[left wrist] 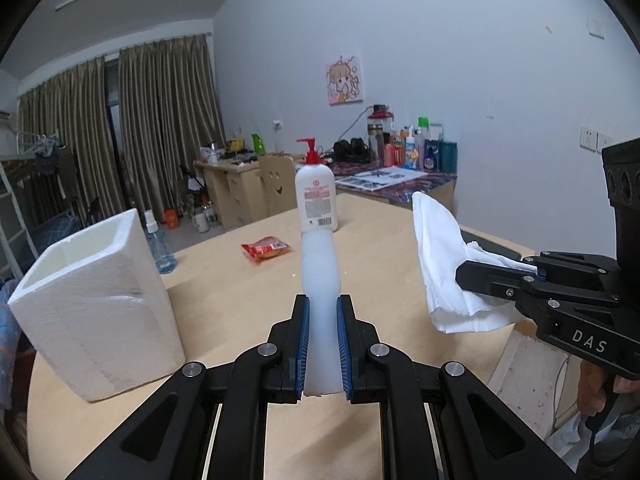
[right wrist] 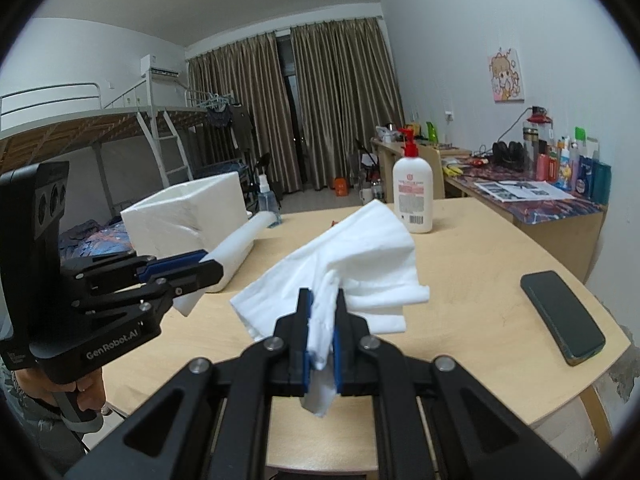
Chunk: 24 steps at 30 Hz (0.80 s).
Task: Organize soft objects
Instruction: 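Lift the stick and cloth with both grippers and carry them over the foam box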
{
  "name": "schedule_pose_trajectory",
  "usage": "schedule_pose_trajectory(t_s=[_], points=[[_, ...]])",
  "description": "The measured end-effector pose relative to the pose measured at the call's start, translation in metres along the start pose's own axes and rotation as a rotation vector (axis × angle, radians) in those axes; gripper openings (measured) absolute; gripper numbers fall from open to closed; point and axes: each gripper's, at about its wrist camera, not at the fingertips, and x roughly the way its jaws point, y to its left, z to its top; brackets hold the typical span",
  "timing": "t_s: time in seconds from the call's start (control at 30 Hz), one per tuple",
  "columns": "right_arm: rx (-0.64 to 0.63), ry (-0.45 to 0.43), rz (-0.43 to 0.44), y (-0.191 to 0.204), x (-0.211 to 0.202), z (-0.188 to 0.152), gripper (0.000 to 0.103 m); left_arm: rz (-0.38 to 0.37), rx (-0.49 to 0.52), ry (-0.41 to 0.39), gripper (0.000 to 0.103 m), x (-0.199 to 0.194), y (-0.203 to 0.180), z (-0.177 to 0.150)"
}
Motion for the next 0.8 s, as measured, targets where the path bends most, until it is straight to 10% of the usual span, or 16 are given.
schedule_pose_trajectory(t_s=[0.8], points=[[-0.105, -0.14, 0.094, 0.041, -0.05, 0.008, 0.011, 0.096, 0.033, -0.221, 0.015, -0.132, -0.028, -0.009]])
